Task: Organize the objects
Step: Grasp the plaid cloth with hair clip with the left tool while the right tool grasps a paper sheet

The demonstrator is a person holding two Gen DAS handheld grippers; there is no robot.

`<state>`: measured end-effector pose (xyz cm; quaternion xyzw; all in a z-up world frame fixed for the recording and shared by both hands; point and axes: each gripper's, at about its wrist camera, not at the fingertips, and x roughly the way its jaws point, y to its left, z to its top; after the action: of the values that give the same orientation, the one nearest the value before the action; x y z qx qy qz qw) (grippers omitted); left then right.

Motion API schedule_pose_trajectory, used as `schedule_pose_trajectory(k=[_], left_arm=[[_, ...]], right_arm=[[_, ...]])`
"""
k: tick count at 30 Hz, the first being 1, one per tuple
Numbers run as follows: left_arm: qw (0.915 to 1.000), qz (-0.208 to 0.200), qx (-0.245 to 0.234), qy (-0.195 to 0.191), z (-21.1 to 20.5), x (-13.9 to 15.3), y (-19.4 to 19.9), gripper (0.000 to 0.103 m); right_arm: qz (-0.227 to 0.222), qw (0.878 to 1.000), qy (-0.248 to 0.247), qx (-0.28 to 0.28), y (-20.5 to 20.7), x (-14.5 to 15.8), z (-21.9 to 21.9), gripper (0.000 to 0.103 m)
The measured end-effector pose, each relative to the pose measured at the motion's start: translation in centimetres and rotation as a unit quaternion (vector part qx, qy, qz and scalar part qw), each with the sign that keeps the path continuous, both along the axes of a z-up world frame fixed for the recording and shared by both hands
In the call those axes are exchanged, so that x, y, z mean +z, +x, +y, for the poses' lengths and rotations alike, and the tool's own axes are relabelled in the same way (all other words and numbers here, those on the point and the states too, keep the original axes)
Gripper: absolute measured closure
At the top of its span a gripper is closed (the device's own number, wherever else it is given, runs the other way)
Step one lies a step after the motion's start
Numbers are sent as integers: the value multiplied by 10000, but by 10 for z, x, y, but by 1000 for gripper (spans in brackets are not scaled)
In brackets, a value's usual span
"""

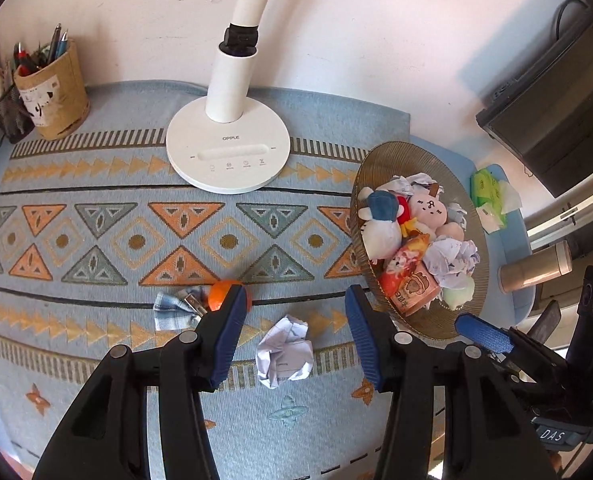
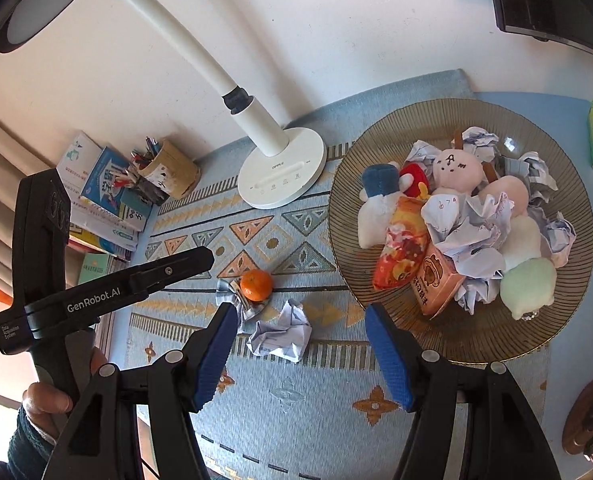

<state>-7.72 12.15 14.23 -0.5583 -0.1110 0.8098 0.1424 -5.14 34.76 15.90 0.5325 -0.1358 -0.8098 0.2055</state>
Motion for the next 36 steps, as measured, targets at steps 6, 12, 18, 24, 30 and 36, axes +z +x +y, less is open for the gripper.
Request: schedule_pose_trajectory(k=[6,12,18,24,30,36], left_arm=[[9998,-66,116,-125,-8,-3,7,54],[9990,-161,137,-402,-27,-13,10,54],[9976,-459,300,-430,-75,-39,17,54],[9947,-1028,-61,13,-91,-74,19,54],[9868,-1138,-1105,-325,-59,-96,11,54],[9864,-1327,-964,54,-55,-120,-10,54]], right_arm=[[-124,9998,-124,8,-2,-5,-4,38],[-237,9996,-115,-92,-3,-17,2,38],[-386,9987,-312,132,6,-30,-9,38],[-1289,9903,-482,213,10,-81,-58,38],[-1656,9855,-243,-262,-6,-108,-71,38],[-1655,9852,371,-264,-16,-127,-97,38]])
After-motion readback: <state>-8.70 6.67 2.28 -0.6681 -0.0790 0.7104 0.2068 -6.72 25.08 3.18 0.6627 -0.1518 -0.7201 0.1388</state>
